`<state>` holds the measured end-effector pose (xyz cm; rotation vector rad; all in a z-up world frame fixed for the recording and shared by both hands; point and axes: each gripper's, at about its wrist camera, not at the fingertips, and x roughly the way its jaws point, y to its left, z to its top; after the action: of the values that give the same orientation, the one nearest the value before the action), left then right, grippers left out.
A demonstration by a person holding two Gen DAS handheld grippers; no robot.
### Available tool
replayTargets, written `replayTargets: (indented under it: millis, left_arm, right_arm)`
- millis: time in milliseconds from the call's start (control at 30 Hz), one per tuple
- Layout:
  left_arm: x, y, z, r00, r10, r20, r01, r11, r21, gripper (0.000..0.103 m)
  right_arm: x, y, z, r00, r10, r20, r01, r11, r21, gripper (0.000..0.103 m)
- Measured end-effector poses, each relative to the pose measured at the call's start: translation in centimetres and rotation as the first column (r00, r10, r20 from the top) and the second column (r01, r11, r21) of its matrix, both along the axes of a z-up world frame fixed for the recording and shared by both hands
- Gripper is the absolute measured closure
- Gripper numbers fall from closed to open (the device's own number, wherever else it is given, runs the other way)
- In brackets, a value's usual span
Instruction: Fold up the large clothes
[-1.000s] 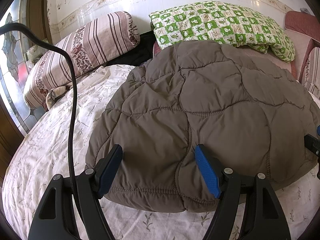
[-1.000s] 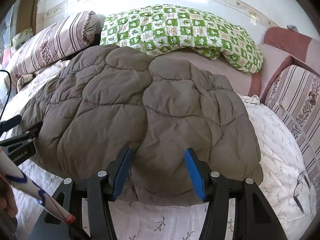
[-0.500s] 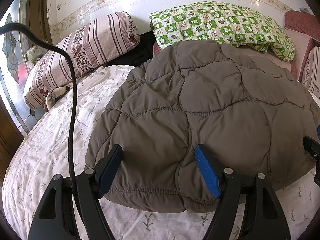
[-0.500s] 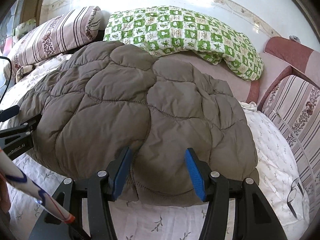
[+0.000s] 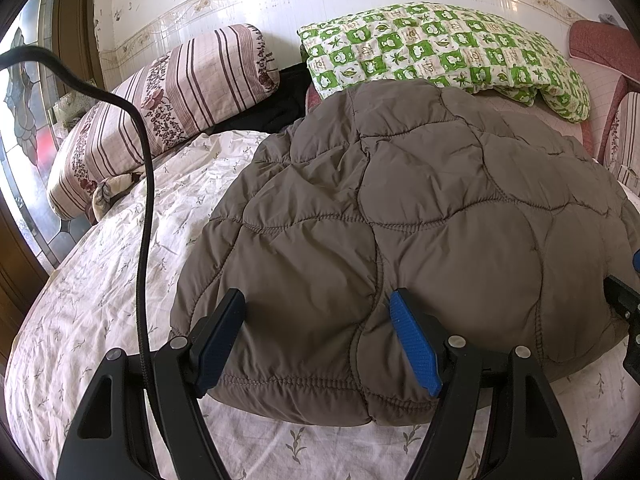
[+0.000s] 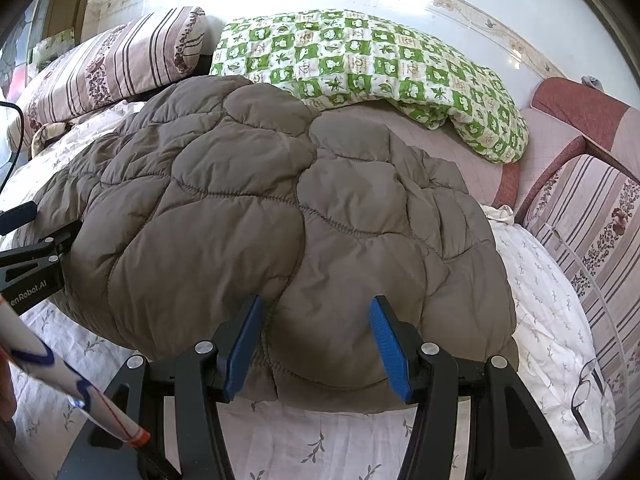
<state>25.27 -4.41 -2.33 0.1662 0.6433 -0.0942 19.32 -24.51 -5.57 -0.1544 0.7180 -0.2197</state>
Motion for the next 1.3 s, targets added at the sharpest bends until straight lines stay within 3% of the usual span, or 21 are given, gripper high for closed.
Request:
replayTargets:
  millis: [733, 933, 1033, 1167, 1300]
  left_arm:
    - [-0.1, 0.1, 0.1, 1.0, 0.002, 0.006, -0.002, 1.0, -0.004, 0.029]
    - [0.6, 1.5, 0.5, 0.998, 0.058, 0.016, -0.058, 0.998, -0.04, 0.029]
    - [1.4, 2.0, -0.1, 0.998, 0.06, -0.035, -0.063, 0.996, -0.069, 0.029]
    - [1.4, 1.6, 0.0, 0.998, 0.058, -0.021, -0.059, 0.997, -0.041, 0.029]
    - [1.3, 1.6, 0.0, 0.998, 0.059, -0.022, -0.06, 0.997, -0.044, 0.029]
  right_arm:
    - [0.0, 0.4, -0.1, 1.0, 0.008, -0.003, -0.008, 1.0, -0.029, 0.043]
    - [-0.9, -1.2, 2.0, 0.995, -0.011, 0.097, 0.005, 0.998, 0.06, 0.037]
    - [-0.1, -2.5, 1.4, 0.998, -0.038, 0.054, 0.032, 0.994, 0.109, 0.037]
    - [0.9, -3.7, -0.1, 0.999, -0.046, -0.019, 0.048, 0.98, 0.191, 0.037]
    - [0.9, -3.6, -0.4, 0.999, -0.046, -0.026, 0.05, 0.981, 0.185, 0.037]
